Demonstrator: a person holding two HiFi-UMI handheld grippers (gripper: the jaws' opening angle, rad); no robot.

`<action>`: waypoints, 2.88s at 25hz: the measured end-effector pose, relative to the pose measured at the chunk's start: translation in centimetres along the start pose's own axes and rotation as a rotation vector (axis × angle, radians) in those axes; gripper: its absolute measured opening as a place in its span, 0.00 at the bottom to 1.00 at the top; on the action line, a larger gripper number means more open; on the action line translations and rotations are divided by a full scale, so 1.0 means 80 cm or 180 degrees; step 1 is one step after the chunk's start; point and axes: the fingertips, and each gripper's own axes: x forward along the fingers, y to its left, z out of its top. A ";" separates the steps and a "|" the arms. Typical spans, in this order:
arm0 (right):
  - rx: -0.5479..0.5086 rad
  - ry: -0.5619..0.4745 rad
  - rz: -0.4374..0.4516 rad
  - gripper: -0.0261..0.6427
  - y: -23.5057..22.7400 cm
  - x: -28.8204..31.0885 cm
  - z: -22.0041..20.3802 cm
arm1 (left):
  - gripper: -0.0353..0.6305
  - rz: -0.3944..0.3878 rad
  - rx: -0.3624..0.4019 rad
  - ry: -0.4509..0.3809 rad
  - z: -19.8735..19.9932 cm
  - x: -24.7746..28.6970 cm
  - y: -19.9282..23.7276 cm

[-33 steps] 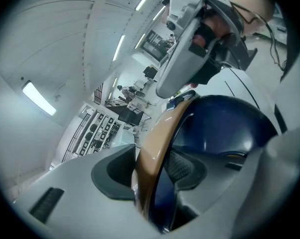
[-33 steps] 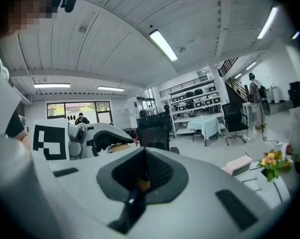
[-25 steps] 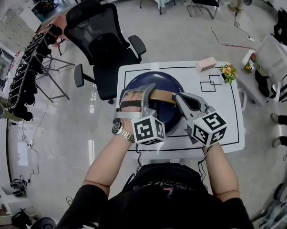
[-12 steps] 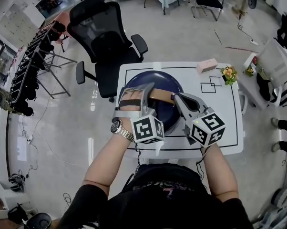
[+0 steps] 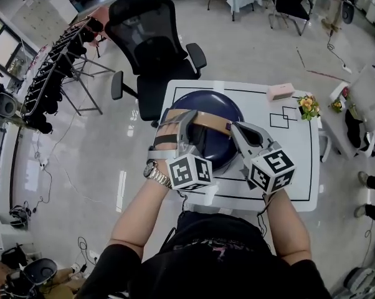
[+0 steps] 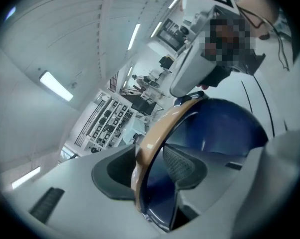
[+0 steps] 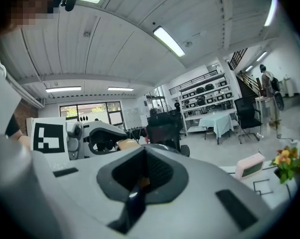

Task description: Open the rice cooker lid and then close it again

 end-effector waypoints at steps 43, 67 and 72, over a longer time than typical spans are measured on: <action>-0.0355 -0.0242 0.0137 0.04 0.288 -0.169 -0.059 | 0.06 -0.0407 -0.3150 -0.0822 -0.078 -0.401 -0.098; -0.0503 -0.0215 0.0062 0.04 0.193 -0.337 -0.047 | 0.06 -0.0214 -0.3298 -0.0912 0.086 -0.394 -0.162; -0.0480 -0.0231 0.0235 0.04 0.188 -0.349 -0.051 | 0.06 -0.0109 -0.3213 -0.0767 0.102 -0.404 -0.177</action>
